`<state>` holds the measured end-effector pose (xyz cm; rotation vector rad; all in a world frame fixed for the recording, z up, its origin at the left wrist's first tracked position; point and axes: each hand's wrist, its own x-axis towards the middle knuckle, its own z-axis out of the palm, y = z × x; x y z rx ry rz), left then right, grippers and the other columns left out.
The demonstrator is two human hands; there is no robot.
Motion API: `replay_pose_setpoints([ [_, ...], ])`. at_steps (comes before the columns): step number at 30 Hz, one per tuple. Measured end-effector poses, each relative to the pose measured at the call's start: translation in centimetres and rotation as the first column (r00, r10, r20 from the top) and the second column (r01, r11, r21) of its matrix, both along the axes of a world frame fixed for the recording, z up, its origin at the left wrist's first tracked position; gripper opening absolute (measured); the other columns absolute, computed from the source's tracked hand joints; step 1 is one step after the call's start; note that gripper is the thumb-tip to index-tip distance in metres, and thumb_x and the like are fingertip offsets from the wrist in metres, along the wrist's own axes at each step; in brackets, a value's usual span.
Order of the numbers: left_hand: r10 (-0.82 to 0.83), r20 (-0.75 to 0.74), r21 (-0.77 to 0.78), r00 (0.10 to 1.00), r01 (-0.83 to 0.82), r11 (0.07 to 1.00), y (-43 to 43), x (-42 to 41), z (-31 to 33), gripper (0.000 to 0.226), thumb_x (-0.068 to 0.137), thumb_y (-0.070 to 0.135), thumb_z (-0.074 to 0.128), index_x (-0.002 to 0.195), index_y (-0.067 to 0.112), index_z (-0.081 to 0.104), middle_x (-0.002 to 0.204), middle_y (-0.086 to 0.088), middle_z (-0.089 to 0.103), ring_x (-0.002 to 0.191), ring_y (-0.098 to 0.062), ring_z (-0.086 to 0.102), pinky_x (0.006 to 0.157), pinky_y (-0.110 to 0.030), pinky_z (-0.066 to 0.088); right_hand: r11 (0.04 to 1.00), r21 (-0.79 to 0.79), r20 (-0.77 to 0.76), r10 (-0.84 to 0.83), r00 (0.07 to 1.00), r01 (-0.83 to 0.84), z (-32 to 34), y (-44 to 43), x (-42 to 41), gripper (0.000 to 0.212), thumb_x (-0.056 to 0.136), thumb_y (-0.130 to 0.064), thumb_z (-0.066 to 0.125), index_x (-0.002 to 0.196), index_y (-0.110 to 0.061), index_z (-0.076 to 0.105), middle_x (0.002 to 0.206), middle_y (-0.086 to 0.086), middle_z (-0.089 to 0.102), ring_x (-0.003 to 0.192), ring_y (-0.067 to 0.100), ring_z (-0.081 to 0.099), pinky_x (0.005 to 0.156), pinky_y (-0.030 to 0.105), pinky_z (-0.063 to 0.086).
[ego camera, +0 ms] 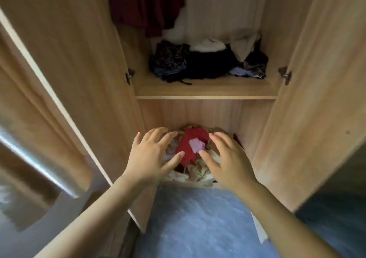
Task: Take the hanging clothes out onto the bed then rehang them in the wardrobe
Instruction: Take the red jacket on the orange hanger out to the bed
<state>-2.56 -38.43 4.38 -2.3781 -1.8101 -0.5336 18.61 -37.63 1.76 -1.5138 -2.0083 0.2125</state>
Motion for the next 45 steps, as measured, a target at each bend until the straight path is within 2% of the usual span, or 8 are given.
replay_pose_setpoints([
  [4,0.087,0.000,0.102,0.996,-0.086,0.991,6.4,-3.4,5.1,0.067,0.084,0.069,0.027,0.135,0.030,0.046,0.133,0.000,0.051,0.129,-0.024,0.043,0.108,-0.055,0.028,0.992,0.097,0.000,0.083,0.997,-0.083,5.1,8.6,-3.2,0.081,0.080,-0.071,0.022,0.138,-0.018,0.043,0.146,0.000,0.038,0.134,0.019,0.035,0.107,0.039,0.035],
  [9,0.115,-0.017,0.239,0.993,-0.108,0.965,16.8,-5.1,11.6,0.069,0.082,0.070,0.023,0.137,0.032,0.041,0.136,0.004,0.047,0.128,-0.022,0.043,0.108,-0.053,0.026,0.944,0.289,0.021,0.157,0.987,-0.156,12.9,20.1,-5.4,0.067,0.090,-0.061,0.037,0.140,-0.017,0.041,0.147,0.001,0.035,0.136,0.017,0.029,0.111,0.034,0.029],
  [16,0.179,0.040,0.424,0.983,-0.179,0.888,31.2,-8.0,22.0,0.068,0.083,0.070,0.025,0.137,0.031,0.040,0.135,0.002,0.047,0.122,-0.019,0.045,0.099,-0.051,0.040,0.863,0.418,0.027,0.300,0.954,-0.283,24.1,35.6,-8.1,0.065,0.090,-0.058,0.036,0.142,-0.019,0.037,0.149,-0.003,0.031,0.135,0.014,0.031,0.107,0.033,0.034],
  [19,0.235,0.007,0.529,0.972,-0.203,0.824,36.3,-10.2,26.0,0.070,0.083,0.069,0.026,0.134,0.026,0.046,0.130,0.000,0.052,0.116,-0.020,0.051,0.094,-0.048,0.044,0.813,0.484,0.031,0.354,0.935,-0.324,28.2,41.8,-9.6,0.065,0.089,-0.059,0.037,0.140,-0.018,0.041,0.146,0.000,0.036,0.134,0.016,0.034,0.108,0.038,0.035],
  [24,0.338,0.004,0.646,0.941,-0.261,0.717,42.2,-14.1,33.1,0.069,0.082,0.067,0.029,0.131,0.023,0.050,0.128,-0.002,0.054,0.118,-0.022,0.050,0.099,-0.048,0.041,0.738,0.599,0.037,0.362,0.932,-0.310,36.3,50.7,-13.6,0.063,0.090,-0.058,0.040,0.136,-0.015,0.045,0.140,0.004,0.043,0.128,0.021,0.041,0.104,0.034,0.037],
  [31,0.500,0.011,0.802,0.866,-0.306,0.513,45.9,-17.1,41.6,0.069,0.079,0.064,0.028,0.130,0.024,0.051,0.132,-0.006,0.051,0.125,-0.028,0.044,0.106,-0.056,0.028,0.676,0.710,-0.174,0.442,0.880,-0.199,47.3,57.0,-22.5,0.063,0.088,-0.056,0.050,0.134,-0.013,0.047,0.136,0.006,0.047,0.123,0.021,0.046,0.096,0.029,0.037],
  [37,0.441,0.109,0.893,0.891,-0.283,0.351,48.5,-19.0,44.1,0.065,0.079,0.059,0.030,0.123,0.020,0.057,0.126,-0.008,0.055,0.120,-0.028,0.048,0.101,-0.055,0.034,0.688,0.722,-0.292,0.405,0.867,-0.078,50.9,60.1,-28.1,0.076,0.077,-0.060,0.062,0.133,-0.012,0.044,0.132,0.007,0.047,0.122,0.025,0.046,0.097,0.033,0.038],
  [45,0.468,0.080,0.887,0.880,-0.277,0.369,52.4,-20.2,45.7,0.068,0.077,0.062,0.028,0.122,0.021,0.058,0.126,-0.009,0.056,0.119,-0.029,0.050,0.104,-0.055,0.031,0.629,0.775,-0.322,0.463,0.825,-0.051,50.6,64.0,-24.5,0.021,0.079,-0.021,0.065,0.100,-0.016,0.067,0.093,-0.002,0.069,0.089,0.018,0.063,0.075,0.023,0.045],
])
